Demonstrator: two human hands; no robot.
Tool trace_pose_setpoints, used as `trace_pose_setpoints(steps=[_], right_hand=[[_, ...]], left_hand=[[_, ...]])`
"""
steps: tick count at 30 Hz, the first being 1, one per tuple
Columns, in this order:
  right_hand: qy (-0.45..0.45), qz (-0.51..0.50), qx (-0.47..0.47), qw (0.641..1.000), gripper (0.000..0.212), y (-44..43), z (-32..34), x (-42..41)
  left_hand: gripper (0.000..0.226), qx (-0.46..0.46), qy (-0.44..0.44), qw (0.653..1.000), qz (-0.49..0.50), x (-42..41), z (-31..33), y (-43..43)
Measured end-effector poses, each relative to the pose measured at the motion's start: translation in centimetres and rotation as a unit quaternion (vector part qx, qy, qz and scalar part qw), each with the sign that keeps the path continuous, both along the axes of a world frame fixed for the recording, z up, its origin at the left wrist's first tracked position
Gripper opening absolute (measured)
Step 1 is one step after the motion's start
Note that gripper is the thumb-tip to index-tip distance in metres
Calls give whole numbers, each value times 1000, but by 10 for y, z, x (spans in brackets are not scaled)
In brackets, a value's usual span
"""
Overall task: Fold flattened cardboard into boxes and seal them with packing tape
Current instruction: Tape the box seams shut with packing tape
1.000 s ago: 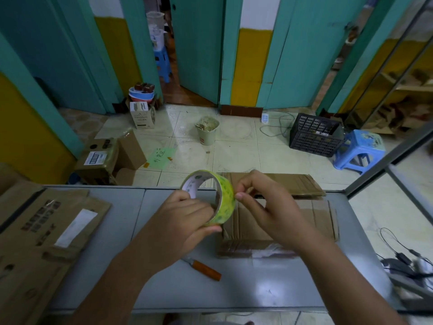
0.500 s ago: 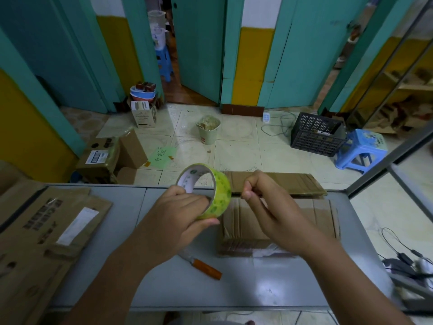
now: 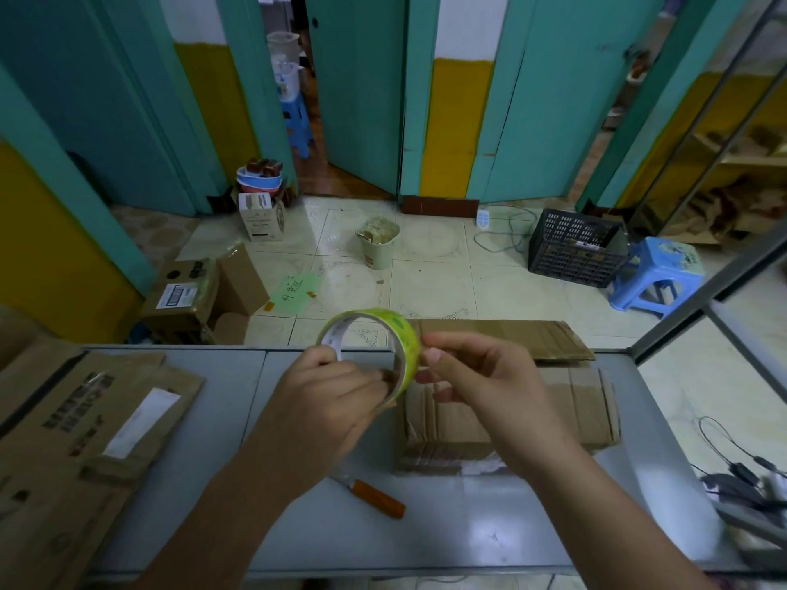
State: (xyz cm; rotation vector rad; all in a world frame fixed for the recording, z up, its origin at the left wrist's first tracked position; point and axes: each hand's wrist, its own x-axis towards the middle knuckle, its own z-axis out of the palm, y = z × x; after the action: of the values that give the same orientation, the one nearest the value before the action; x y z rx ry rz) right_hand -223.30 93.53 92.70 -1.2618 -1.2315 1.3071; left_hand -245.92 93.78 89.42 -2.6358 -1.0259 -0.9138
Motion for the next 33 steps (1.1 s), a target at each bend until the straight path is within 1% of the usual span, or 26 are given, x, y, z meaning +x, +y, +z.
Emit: trace_pose_setpoints(steps=[2,6,11,17,22,26,28,30,33], right_hand=[[-12,9,1,1000,14,0,0,0],[-30,7,2,1000,14,1,-1,-1],[-38,-7,6,999,12,2,-4,-2],[-64,-27,34,997,9,1,-8,-4],[-53,-42,23,997,7,4,-11,-5],[-65,-20,32,997,6,6,-16,-4],[-72,-18,62,995,8,6,-19,-4],[-110,-28,145,983,14,5,-21,-3],[-190,17,303,934,34,4,-24,0]], left_hand=[[2,-5,15,1000,-5,-1,0,1],[7,-27,21,999,-7,-1,2,2],[7,-38,27,999,-8,1,6,0],[13,-64,35,997,7,4,11,1],[11,-72,26,997,2,5,16,0],[11,-96,26,995,-7,4,18,1],[13,-111,22,994,-9,2,18,3],[18,-134,6,991,-13,0,17,4],[31,-196,-53,979,-21,-3,17,4]])
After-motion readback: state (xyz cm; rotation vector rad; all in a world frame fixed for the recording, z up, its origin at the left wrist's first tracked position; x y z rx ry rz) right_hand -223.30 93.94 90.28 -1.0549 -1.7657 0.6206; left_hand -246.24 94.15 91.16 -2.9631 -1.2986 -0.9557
